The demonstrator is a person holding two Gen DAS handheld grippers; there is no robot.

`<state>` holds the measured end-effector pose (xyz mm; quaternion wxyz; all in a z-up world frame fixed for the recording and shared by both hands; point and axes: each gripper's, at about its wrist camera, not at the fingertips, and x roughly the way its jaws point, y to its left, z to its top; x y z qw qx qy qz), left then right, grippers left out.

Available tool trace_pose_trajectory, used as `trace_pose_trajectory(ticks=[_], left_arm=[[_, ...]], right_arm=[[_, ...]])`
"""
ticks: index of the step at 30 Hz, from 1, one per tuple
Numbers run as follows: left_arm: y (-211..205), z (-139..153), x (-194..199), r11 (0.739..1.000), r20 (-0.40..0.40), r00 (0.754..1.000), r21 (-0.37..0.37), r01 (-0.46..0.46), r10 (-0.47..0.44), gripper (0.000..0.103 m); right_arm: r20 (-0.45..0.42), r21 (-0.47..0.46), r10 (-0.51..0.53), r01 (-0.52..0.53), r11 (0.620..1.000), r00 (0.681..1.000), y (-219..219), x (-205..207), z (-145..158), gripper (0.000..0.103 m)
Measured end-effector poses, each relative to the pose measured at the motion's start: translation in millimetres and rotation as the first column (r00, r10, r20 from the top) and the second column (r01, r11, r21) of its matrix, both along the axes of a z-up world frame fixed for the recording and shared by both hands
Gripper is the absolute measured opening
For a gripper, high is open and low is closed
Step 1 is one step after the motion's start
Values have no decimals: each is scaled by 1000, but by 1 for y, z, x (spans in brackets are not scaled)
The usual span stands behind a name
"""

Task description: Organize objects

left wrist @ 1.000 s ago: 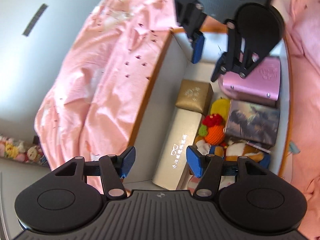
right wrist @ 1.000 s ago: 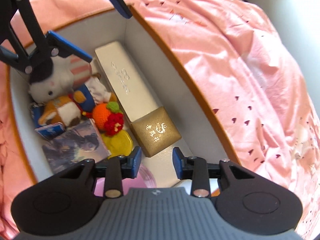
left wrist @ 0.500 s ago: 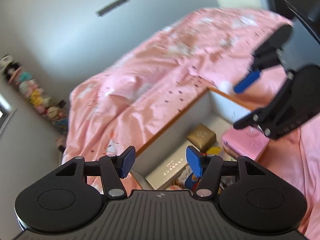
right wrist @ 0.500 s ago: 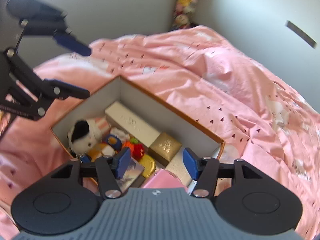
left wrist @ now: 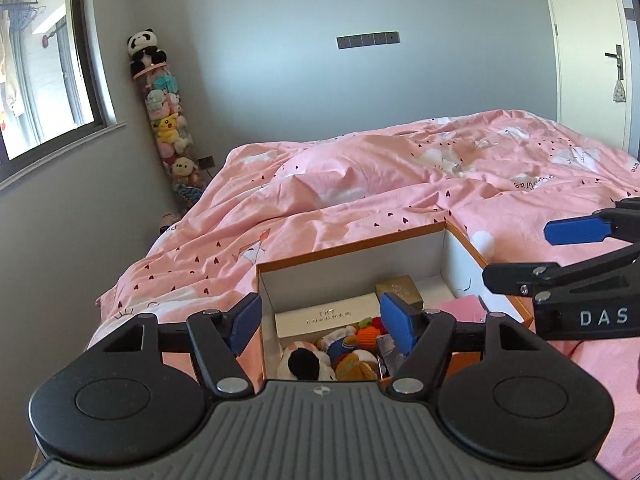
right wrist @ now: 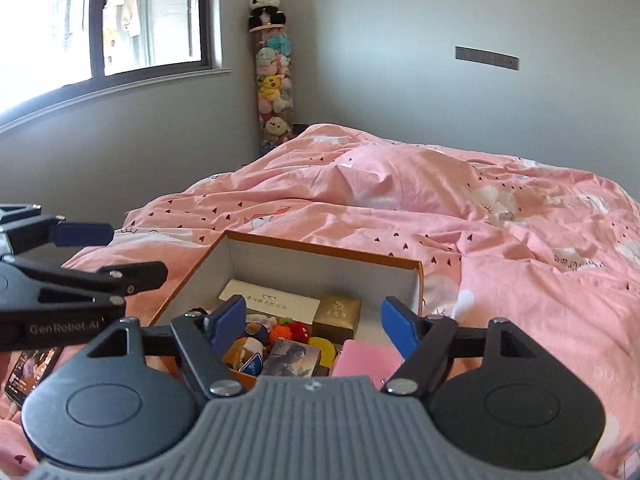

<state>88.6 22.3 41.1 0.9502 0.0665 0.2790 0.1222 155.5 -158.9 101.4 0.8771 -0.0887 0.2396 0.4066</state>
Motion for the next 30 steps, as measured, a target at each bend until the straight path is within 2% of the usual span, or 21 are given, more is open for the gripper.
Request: trace_pose_trajectory(ticks=[2,10,15,19,30], left_arm=[[3,-8,-2,1000,-3,1000,-17,-11,11,81],[15,-36,0,995,-3,999,-88,-44,44,85],[17,-50,-2,995,-15,999,-91,-48,47,85],[20,-60,-1,991,-47,997,-122,-59,54,86],[22,-67,-2,982,-104,993,-170,-81,64,87]], right_arm=[[4,22,-42,42,999,999,-5,-8,-5,81],[11,45,-184,184,982,983,-11,-28,-34,85],[2,44,-233,233,972,972,-12,-26,-49,87],[-52,21,-241,242,970,969,-10,-18,-58,88],[-96,-59,-211,206,977,973,-2,-18,-79,89]])
